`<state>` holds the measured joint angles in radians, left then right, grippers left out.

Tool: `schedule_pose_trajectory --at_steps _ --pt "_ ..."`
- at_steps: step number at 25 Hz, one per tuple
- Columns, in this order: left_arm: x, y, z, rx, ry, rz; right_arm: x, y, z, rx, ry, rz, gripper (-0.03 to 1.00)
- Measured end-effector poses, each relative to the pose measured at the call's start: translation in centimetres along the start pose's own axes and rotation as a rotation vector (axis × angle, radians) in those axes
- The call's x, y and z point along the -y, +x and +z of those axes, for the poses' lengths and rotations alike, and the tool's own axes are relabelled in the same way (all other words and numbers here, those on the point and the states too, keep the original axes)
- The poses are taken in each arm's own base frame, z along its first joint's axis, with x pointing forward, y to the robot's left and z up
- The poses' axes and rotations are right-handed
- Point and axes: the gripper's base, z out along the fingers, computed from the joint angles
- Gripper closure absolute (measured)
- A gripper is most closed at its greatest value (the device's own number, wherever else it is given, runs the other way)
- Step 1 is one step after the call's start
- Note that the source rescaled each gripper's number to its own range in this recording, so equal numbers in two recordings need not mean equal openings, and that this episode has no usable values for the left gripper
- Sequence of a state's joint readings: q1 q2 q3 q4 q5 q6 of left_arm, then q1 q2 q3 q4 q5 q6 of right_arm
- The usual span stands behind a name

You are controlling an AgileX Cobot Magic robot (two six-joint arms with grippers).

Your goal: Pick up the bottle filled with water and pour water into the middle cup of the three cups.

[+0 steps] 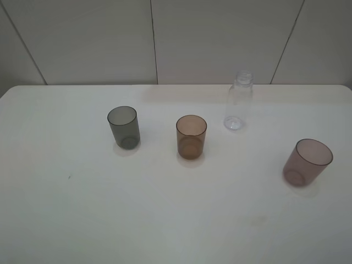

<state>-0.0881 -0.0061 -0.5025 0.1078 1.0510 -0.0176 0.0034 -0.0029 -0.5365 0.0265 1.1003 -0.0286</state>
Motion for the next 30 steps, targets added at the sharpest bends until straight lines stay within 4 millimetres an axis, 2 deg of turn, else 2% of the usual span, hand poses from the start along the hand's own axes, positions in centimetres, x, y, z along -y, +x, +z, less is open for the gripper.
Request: schedule_pose_trajectory --at_steps 6,30 --pt "0.0 0.0 0.0 0.0 0.0 0.0 0.09 0.05 0.44 0.015 0.009 0.079 0.15" --pt "0.0 0.0 0.0 0.0 0.0 0.0 0.22 0.04 0.44 0.016 0.024 0.036 0.15"
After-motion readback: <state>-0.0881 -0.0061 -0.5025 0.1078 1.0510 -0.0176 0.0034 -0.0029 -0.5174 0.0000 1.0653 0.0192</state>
